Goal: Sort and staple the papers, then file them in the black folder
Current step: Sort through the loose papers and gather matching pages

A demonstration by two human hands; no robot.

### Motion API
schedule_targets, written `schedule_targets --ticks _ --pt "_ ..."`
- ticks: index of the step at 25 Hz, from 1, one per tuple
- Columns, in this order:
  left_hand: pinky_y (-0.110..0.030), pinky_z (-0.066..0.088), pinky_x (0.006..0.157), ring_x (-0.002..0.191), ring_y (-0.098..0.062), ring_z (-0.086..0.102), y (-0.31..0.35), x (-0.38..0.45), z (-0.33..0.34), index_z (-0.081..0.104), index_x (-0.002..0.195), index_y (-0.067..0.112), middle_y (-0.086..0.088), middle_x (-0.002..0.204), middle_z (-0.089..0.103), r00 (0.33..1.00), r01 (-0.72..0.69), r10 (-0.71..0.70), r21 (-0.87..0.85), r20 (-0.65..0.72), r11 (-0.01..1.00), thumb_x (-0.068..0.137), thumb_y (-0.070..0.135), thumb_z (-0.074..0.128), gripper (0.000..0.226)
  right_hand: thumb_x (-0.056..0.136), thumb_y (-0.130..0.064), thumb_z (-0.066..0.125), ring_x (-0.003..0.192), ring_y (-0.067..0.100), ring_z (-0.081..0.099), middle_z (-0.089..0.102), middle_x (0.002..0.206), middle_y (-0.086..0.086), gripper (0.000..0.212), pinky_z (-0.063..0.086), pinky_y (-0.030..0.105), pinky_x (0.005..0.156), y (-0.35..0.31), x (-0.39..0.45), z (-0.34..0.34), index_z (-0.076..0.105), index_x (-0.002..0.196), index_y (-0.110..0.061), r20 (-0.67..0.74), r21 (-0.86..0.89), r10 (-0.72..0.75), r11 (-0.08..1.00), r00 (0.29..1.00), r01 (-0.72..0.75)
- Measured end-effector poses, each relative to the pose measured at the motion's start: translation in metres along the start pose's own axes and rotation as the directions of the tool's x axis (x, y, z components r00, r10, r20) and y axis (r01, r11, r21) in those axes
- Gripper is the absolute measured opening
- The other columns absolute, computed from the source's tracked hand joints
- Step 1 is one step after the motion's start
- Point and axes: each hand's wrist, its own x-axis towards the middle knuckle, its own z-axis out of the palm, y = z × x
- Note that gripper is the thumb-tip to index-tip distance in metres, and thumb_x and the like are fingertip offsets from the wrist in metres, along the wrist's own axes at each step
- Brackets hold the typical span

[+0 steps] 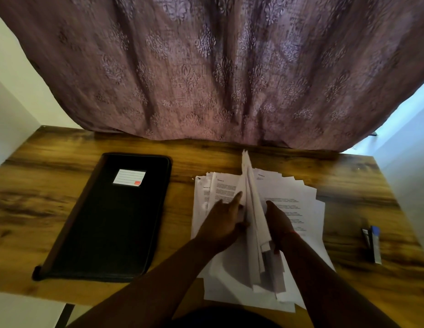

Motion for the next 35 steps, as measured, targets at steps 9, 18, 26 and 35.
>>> schedule_targets --ticks 9,18,26,35 --pt "-0.043 0.043 0.107 0.13 -0.027 0.046 -0.029 0.02 0.015 0.048 0.134 0.02 -0.005 0.136 0.052 0.942 0.306 -0.318 -0.12 -0.105 0.945 0.094 0.039 0.057 0.045 0.088 -0.02 0.065 0.119 0.032 0.051 0.055 0.126 0.009 0.05 0.043 0.048 0.102 -0.005 0.0 -0.002 0.045 0.134 -0.018 0.05 -0.097 -0.028 0.995 0.998 0.033" --pt "-0.038 0.048 0.101 0.12 -0.023 0.058 -0.013 0.007 0.002 0.047 0.135 0.022 -0.003 0.133 0.057 0.939 0.287 -0.319 -0.215 -0.13 0.933 0.099 0.037 0.053 0.039 0.087 -0.023 0.067 0.115 0.03 0.054 0.057 0.121 0.005 0.048 0.045 0.05 0.1 -0.003 0.0 -0.001 0.046 0.131 -0.022 0.047 -0.089 -0.023 0.996 0.999 0.027" --pt "-0.044 0.046 0.105 0.124 -0.025 0.053 -0.024 0.009 0.005 0.054 0.129 0.024 -0.003 0.133 0.056 0.918 0.373 -0.394 -0.236 -0.044 0.897 0.098 0.024 0.056 0.031 0.088 -0.022 0.065 0.117 0.032 0.053 0.057 0.125 0.008 0.052 0.045 0.051 0.101 -0.003 0.002 -0.001 0.044 0.135 -0.019 0.06 -0.111 -0.011 0.994 0.998 0.018" --pt "-0.045 0.029 0.113 0.137 -0.032 0.032 -0.028 0.004 0.0 0.029 0.147 0.016 -0.013 0.148 0.036 0.849 0.497 -0.493 -0.033 -0.188 0.867 0.094 0.024 0.061 0.063 0.089 -0.018 0.064 0.12 0.033 0.051 0.056 0.126 0.009 0.053 0.044 0.051 0.101 -0.003 0.0 -0.001 0.042 0.137 -0.017 0.065 -0.107 -0.015 0.994 0.998 0.022"
